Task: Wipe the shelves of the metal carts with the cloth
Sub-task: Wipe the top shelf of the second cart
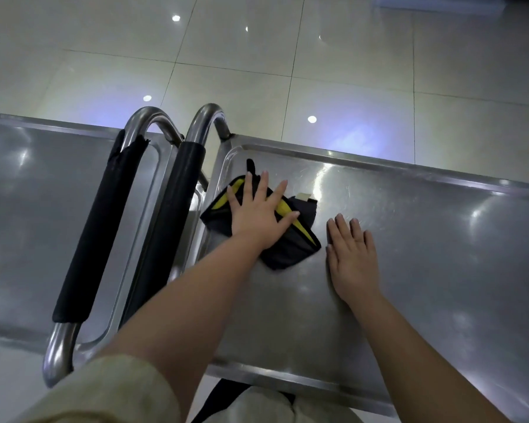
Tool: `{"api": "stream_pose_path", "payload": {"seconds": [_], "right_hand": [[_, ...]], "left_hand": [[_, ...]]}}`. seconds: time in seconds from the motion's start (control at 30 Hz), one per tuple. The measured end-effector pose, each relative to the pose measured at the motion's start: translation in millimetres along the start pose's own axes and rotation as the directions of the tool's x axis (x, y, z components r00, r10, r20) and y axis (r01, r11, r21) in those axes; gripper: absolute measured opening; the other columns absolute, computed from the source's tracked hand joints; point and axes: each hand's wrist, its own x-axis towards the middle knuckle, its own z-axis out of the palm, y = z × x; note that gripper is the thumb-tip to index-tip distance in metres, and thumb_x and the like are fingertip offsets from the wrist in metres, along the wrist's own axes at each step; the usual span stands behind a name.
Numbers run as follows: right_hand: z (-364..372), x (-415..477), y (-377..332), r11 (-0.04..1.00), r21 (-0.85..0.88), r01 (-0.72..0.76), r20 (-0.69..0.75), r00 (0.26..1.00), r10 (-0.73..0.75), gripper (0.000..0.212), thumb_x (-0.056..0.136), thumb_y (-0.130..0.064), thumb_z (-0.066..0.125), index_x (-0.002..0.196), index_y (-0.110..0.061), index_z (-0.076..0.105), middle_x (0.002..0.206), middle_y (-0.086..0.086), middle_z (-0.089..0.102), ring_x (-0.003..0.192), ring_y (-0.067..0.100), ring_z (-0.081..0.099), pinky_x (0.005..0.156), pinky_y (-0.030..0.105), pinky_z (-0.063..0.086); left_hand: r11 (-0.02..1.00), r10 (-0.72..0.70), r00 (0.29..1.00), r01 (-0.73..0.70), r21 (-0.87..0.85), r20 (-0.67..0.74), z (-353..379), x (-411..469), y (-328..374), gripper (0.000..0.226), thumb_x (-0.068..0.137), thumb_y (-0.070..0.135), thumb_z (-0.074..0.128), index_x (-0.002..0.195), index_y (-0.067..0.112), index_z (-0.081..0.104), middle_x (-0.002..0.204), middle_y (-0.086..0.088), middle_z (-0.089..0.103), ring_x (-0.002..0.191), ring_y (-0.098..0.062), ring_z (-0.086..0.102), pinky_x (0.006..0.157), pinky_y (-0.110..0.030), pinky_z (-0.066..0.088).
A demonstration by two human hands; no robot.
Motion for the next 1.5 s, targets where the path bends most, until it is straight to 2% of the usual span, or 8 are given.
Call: {"api": "stream_pose_path", "payload": {"seconds": [0.33,0.47,0.67,0.93,1.13,1.27,1.33,1.5], "right_hand": [[11,4,1,0.998,-0.05,-0.031,-0.005,1.0,0.031,0.053,0.1,-0.035,0.024,0.151,-0.023,0.029,0.158,0.0,0.026,0.147,0.025,0.018,0.116,0.046,0.007],[9,4,2,0.991,-0.111,-0.07,0.04,0.996,0.075,0.055,0.099,-0.043,0.018,0.153,-0.032,0.014,0.161,-0.006,0.014,0.149,0.025,0.005,0.115,0.056,-0.005],[1,3,2,0.989,-0.105,-0.1,0.093,0.99,0.11,0.057,0.097,-0.051,0.005,0.152,-0.04,-0.003,0.161,-0.014,-0.005,0.144,0.033,-0.022,0.115,0.058,-0.011],[-4,1,-4,0.989,-0.102,-0.104,0.124,0.985,0.116,0.055,0.101,-0.048,0.011,0.153,-0.038,-0.004,0.161,-0.014,-0.009,0.145,0.037,-0.019,0.115,0.06,-0.01],[-16,0,-5,0.988,-0.126,-0.092,0.207,0.971,0.117,0.056,0.1,-0.048,0.008,0.151,-0.038,-0.012,0.16,-0.012,-0.017,0.144,0.036,-0.022,0.11,0.065,-0.016],[-16,-40,15,0.991,-0.109,-0.083,0.236,0.966,0.107,0.059,0.099,-0.056,0.01,0.15,-0.041,-0.014,0.16,-0.01,-0.018,0.145,0.035,-0.021,0.114,0.058,-0.012],[-11,-72,29,0.99,-0.106,-0.09,0.243,0.963,0.113,0.06,0.094,-0.061,0.003,0.147,-0.044,-0.019,0.16,-0.01,-0.02,0.145,0.033,-0.021,0.116,0.055,-0.01],[-2,-132,55,0.965,-0.145,-0.216,0.253,0.935,0.247,0.066,0.083,-0.067,-0.009,0.144,-0.046,-0.025,0.158,-0.011,-0.023,0.145,0.032,-0.022,0.113,0.056,-0.015]], "left_hand": [[0.999,-0.013,0.997,0.01,-0.044,-0.078,-27,95,7,0.08,0.078,0.085,0.02,0.146,0.052,-0.005,0.16,-0.001,-0.017,0.143,-0.038,-0.022,0.103,-0.075,-0.008],[0.996,0.087,0.996,-0.087,-0.036,0.002,-20,62,-1,0.092,0.06,0.098,0.021,0.138,0.063,-0.014,0.158,-0.002,-0.024,0.138,-0.046,-0.028,0.097,-0.08,-0.008],[0.994,-0.089,0.99,0.095,-0.052,0.109,-6,-14,-10,0.099,0.057,0.096,0.035,0.136,0.064,-0.016,0.154,-0.008,-0.032,0.135,-0.05,-0.029,0.098,-0.08,-0.005],[0.998,-0.056,0.991,0.056,0.009,0.118,31,-131,-4,0.098,0.061,0.095,0.033,0.137,0.063,-0.019,0.156,-0.008,-0.029,0.135,-0.047,-0.033,0.101,-0.076,-0.009],[0.998,-0.071,0.991,0.07,0.005,0.111,34,-143,2,0.092,0.063,0.094,0.028,0.139,0.062,-0.013,0.158,-0.003,-0.024,0.138,-0.046,-0.029,0.103,-0.075,-0.011],[0.995,0.026,0.999,-0.023,-0.096,0.029,38,-151,-10,0.073,0.079,0.077,0.04,0.142,0.061,0.006,0.16,0.003,-0.016,0.142,-0.038,-0.025,0.106,-0.071,-0.013],[0.993,0.079,0.997,-0.077,-0.089,0.021,40,-156,-19,0.063,0.084,0.074,0.033,0.142,0.06,0.014,0.161,0.005,-0.011,0.143,-0.035,-0.024,0.107,-0.07,-0.011],[0.998,0.061,0.998,-0.061,0.012,0.017,41,-161,-24,0.067,0.081,0.081,0.025,0.14,0.065,-0.002,0.159,-0.006,-0.021,0.14,-0.049,-0.018,0.106,-0.072,-0.012]]}}
